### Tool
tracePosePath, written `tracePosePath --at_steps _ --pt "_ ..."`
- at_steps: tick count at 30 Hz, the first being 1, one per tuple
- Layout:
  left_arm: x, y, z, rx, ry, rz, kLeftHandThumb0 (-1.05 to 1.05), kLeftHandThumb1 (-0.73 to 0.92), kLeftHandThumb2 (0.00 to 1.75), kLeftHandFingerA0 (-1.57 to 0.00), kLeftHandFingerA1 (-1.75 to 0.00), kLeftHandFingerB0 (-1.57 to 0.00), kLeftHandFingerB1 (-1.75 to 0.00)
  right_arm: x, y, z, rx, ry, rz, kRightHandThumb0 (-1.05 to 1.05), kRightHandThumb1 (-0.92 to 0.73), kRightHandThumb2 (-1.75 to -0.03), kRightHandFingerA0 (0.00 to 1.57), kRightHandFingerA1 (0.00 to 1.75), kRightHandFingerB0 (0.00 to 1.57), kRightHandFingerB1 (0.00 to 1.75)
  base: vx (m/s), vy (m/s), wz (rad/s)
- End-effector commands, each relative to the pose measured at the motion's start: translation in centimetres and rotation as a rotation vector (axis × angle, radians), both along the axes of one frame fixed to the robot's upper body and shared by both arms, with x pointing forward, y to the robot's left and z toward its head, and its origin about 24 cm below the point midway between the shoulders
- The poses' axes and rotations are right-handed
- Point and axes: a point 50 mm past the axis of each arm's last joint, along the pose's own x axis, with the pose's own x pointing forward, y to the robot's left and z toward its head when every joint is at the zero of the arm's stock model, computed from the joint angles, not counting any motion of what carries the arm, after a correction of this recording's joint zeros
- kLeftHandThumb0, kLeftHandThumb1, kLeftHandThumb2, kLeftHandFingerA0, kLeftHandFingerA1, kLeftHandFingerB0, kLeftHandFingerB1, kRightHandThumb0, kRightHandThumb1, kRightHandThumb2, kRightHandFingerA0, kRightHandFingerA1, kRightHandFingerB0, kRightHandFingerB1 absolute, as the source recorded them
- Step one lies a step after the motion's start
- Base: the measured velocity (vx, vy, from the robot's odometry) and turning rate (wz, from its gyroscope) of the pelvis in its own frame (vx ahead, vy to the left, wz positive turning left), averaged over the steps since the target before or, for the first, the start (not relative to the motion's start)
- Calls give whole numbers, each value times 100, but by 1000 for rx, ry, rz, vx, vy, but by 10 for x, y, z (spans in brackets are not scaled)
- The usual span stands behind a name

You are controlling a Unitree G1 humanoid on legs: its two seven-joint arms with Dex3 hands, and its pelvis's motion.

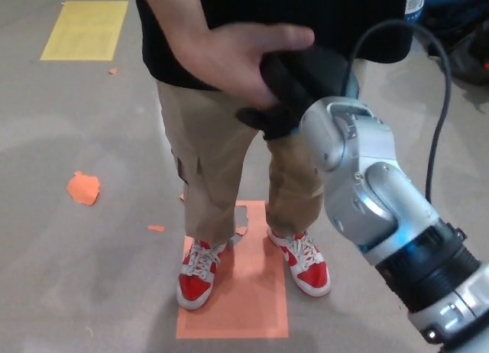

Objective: The robot extends its right arm to grab a person's hand and shakes it

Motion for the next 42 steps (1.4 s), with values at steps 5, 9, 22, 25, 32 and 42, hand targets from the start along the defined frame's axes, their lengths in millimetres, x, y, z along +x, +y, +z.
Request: tracePosePath --at_steps 5,9,22,25,32,42 --pt "-4 7 4 -12 -20 13 -50 83 65 -33 -33 -32 -32 -88 -10 101 351 -398 216 -23 -83 -65 105 68 64 48 0 0 0" --pt "1 6 6 -20 -24 6 -50 84 65 -31 -32 -32 -32 -95 -10 105 380 -444 225 -20 -82 -64 101 61 65 47 0 0 0" --pt "4 7 8 13 -52 -26 -50 85 66 -35 -33 -33 -33 19 -14 -46 112 137 -92 -16 -44 -53 89 59 66 49 0 0 0" --pt "4 7 8 -3 -52 2 -50 84 65 -32 -32 -29 -32 26 -20 -82 49 273 -132 -23 -45 -53 85 57 69 50 0 0 0" --pt "2 7 7 -23 -53 20 -48 81 65 -31 -32 -33 -33 23 -27 -119 28 412 -147 -24 -44 -53 87 63 65 49 0 0 0" --pt "2 8 7 10 -54 12 -56 68 94 -30 -48 -25 -45 0 -5 -17 249 -6 61 -21 -80 -64 104 61 69 48 0 0 0"
